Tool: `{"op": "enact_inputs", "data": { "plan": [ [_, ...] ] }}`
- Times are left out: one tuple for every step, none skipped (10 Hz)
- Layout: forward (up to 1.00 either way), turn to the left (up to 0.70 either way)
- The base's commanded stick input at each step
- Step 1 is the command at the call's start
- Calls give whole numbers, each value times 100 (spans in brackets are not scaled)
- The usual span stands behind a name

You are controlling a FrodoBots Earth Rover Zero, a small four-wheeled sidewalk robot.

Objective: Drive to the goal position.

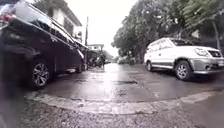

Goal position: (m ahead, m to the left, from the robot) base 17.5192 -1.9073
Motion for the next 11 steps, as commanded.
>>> {"op": "enact_inputs", "data": {
  "plan": [
    [100,0],
    [100,0],
    [100,0],
    [100,0],
    [100,0],
    [100,0],
    [100,0],
    [100,0],
    [100,0],
    [100,0],
    [100,0]
  ]
}}
